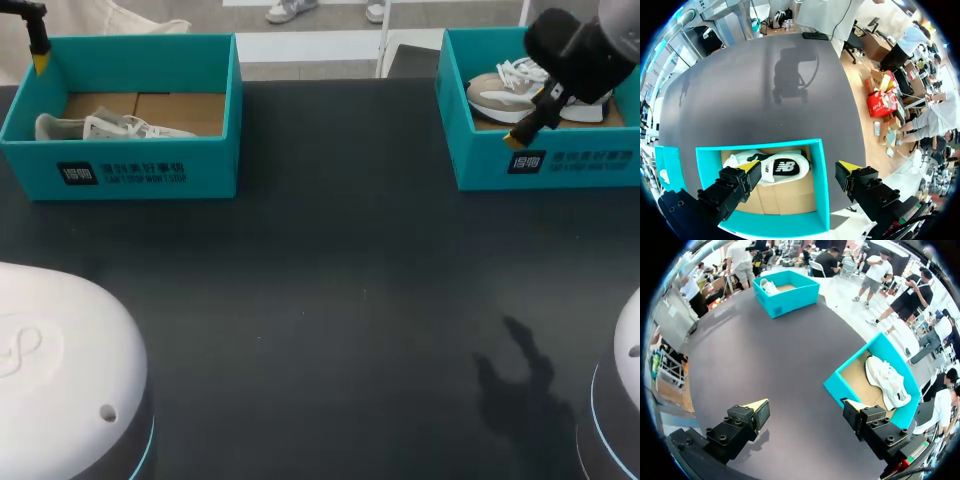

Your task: Take the shoe out of the shoebox, open the shoe tongue, remove and reinsert the insole, then place the shoe into the shoebox

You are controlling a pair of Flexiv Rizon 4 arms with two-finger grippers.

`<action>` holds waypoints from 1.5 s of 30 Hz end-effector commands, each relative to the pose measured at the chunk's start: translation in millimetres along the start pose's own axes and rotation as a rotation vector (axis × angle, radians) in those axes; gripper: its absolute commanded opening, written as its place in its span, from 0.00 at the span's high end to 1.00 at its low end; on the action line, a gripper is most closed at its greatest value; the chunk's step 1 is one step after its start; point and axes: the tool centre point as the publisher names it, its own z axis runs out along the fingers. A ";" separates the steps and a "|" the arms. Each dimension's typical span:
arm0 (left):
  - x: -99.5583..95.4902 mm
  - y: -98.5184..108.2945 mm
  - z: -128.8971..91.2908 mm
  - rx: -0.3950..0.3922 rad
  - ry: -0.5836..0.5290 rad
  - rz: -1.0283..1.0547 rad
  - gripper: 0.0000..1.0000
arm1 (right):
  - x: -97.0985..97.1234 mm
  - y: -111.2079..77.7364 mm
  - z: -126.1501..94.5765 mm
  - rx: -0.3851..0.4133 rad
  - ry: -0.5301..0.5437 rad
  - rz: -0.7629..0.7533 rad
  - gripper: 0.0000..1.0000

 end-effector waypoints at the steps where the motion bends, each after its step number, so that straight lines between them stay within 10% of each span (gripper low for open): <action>1: 0.4 -0.1 -0.5 0.000 0.001 0.001 0.00 | 8.3 3.1 1.0 0.035 -0.063 0.088 0.00; 10: 0.4 -0.1 -0.5 0.000 0.001 0.001 0.00 | -2.4 2.2 12.3 0.077 -0.120 0.224 0.00; 30: 0.4 -0.1 -0.5 0.000 0.001 0.001 0.00 | -234.6 -11.5 59.2 0.274 -0.270 0.978 0.00; 45: 0.4 -0.1 -0.5 0.000 0.001 0.001 0.00 | -234.6 -11.5 59.2 0.274 -0.270 0.978 0.00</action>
